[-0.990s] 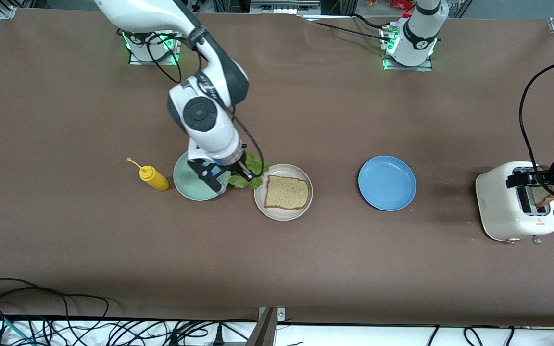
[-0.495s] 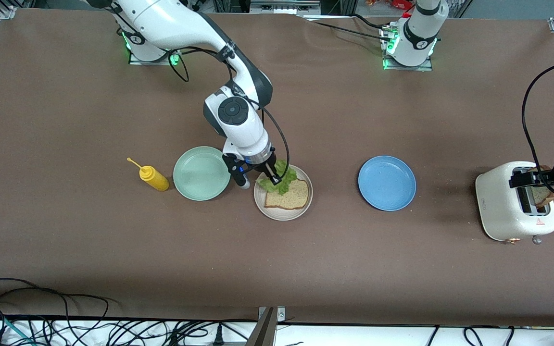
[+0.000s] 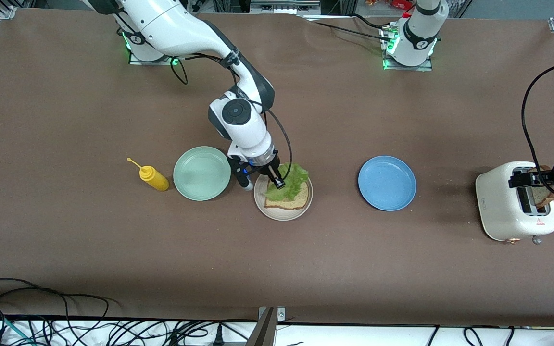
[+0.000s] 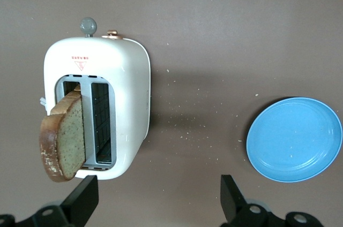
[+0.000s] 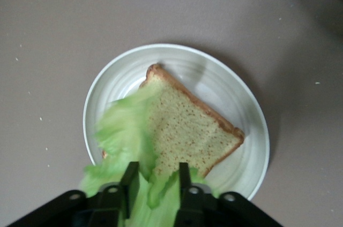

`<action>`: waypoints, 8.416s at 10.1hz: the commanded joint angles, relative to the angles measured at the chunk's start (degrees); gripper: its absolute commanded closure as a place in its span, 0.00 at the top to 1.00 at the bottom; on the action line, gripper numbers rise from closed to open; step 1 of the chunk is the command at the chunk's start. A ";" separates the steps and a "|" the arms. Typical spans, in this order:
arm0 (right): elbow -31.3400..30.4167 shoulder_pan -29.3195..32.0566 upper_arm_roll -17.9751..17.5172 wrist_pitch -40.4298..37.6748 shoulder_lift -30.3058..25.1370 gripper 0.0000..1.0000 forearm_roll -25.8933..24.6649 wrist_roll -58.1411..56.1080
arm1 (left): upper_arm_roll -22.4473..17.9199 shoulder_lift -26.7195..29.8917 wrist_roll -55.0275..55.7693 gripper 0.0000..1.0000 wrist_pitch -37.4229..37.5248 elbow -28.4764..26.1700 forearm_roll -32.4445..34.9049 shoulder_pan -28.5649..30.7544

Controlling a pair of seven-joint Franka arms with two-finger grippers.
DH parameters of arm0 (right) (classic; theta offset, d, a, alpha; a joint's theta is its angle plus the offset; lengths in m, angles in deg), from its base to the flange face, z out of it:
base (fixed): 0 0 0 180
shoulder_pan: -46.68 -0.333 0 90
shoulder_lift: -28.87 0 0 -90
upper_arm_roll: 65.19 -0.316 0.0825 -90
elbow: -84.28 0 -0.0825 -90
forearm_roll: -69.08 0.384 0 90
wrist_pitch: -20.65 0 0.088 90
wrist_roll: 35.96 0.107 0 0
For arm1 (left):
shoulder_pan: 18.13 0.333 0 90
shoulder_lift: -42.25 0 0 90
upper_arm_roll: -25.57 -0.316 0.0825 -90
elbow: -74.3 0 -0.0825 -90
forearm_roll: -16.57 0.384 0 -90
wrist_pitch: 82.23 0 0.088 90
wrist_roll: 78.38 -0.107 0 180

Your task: Make sandwich on beige plate with both arms

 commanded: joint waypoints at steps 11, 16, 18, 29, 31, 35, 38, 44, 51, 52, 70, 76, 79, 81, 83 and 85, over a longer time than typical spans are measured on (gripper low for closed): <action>0.08 0.06 14.59 -30.26 -16.85 1.00 -1.60 -35.32 | 0.33 -2.62 -7.95 1.00 -0.67 -0.66 8.38 3.64; -13.07 0.85 26.63 -36.19 -28.98 1.00 1.83 -75.32 | 0.42 -2.73 -15.17 1.00 -10.41 -6.96 7.76 7.87; -19.32 0.85 32.69 -34.61 -32.33 1.00 3.58 -91.57 | 0.59 -0.54 -15.17 1.00 -15.15 -12.85 7.59 8.92; -29.89 15.87 43.53 -30.38 -22.70 1.00 44.66 -181.99 | 0.60 1.50 -20.52 0.00 -17.46 -16.57 10.56 9.02; -29.54 19.12 43.36 -35.20 -18.21 1.00 54.53 -199.15 | 0.77 1.67 -24.21 0.00 -16.07 -14.47 11.89 8.67; -27.70 21.59 43.27 -47.49 -10.39 1.00 67.82 -220.21 | 1.64 1.67 -29.06 0.00 -6.40 -4.98 11.01 8.23; -24.19 22.39 43.09 -56.19 -3.11 1.00 77.82 -232.76 | 2.62 1.67 -29.85 0.00 -1.58 0.55 5.60 8.23; -20.13 29.67 32.47 -66.86 4.66 1.00 87.71 -241.86 | 5.68 1.06 -22.56 0.00 6.35 1.36 -5.07 5.50; -20.05 29.24 29.12 -68.18 4.57 0.59 93.32 -241.77 | 6.75 2.37 -20.72 0.00 8.10 1.89 -4.98 3.75; -19.87 29.07 28.94 -68.18 4.49 0.33 94.37 -241.07 | 6.84 2.72 -18.71 0.00 8.90 2.15 -5.07 3.57; -6.79 -22.32 52.58 -28.72 -5.81 0.00 44.45 -159.38 | 7.10 3.96 -16.32 0.00 11.63 3.03 -5.16 3.22; -0.80 -31.92 51.09 -29.24 -2.28 0.00 12.34 -143.51 | 7.10 3.96 -16.40 0.00 11.63 3.03 -5.16 3.22; 1.22 -34.56 49.08 -28.89 -1.06 0.00 0.73 -143.60 | 7.10 3.96 -16.49 0.00 11.63 3.03 -5.07 3.22; 1.22 -35.18 48.63 -28.89 -0.88 0.00 -2.90 -143.68 | 7.10 3.87 -16.49 0.00 11.63 3.03 -5.07 3.22; 1.22 -35.44 48.54 -29.24 -1.05 0.00 -5.36 -143.86 | 7.10 3.87 -16.49 0.00 11.63 2.94 -4.98 3.04; 1.22 -35.36 49.59 -29.68 -2.45 0.00 -4.67 -143.69 | 7.62 3.96 -16.49 0.00 11.72 2.94 -5.16 2.78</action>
